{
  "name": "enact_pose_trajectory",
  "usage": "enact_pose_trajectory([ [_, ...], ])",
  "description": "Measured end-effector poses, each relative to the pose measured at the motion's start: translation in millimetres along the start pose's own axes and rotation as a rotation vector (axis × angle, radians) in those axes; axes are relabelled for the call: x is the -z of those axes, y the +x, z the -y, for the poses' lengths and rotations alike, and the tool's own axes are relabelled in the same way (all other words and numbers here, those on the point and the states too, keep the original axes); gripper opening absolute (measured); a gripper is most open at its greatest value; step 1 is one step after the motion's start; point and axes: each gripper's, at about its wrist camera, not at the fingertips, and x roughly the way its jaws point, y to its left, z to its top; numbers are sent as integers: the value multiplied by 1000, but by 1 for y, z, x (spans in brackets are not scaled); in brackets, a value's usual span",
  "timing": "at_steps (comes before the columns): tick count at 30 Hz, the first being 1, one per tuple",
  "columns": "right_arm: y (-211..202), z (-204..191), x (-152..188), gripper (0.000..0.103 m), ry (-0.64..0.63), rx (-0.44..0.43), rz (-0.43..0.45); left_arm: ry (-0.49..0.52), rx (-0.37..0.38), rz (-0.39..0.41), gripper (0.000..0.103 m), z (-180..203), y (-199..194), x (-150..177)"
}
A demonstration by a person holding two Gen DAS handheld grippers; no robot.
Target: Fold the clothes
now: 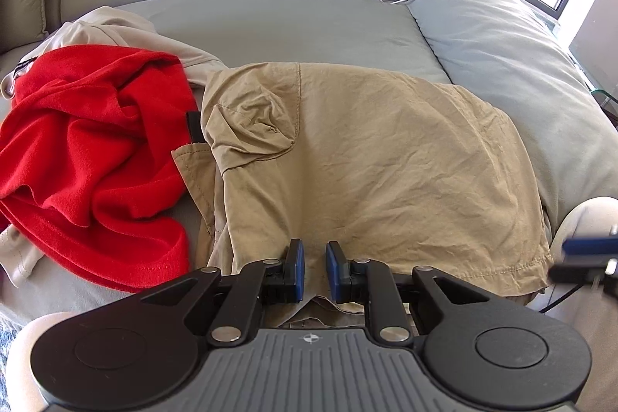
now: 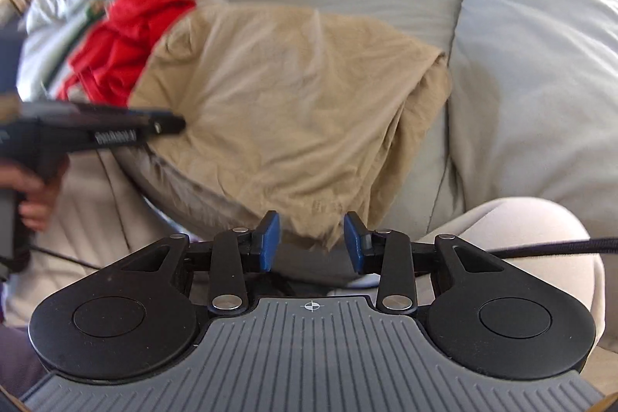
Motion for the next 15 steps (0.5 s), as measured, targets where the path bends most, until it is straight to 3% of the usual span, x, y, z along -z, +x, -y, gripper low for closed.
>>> enact_pose_trajectory([
  [3, -7, 5, -25, 39, 32, 61, 136, -8, 3, -1, 18, -1, 0, 0],
  [6, 11, 6, -63, 7, 107, 47, 200, -9, 4, -4, 18, 0, 0, -1],
  [11, 62, -12, -115, 7, 106, 28, 235, -13, 5, -7, 18, -1, -1, -2],
  [15, 93, -20, -126, 5, 56, 31, 223, -16, 12, -4, 18, -2, -1, -1],
])
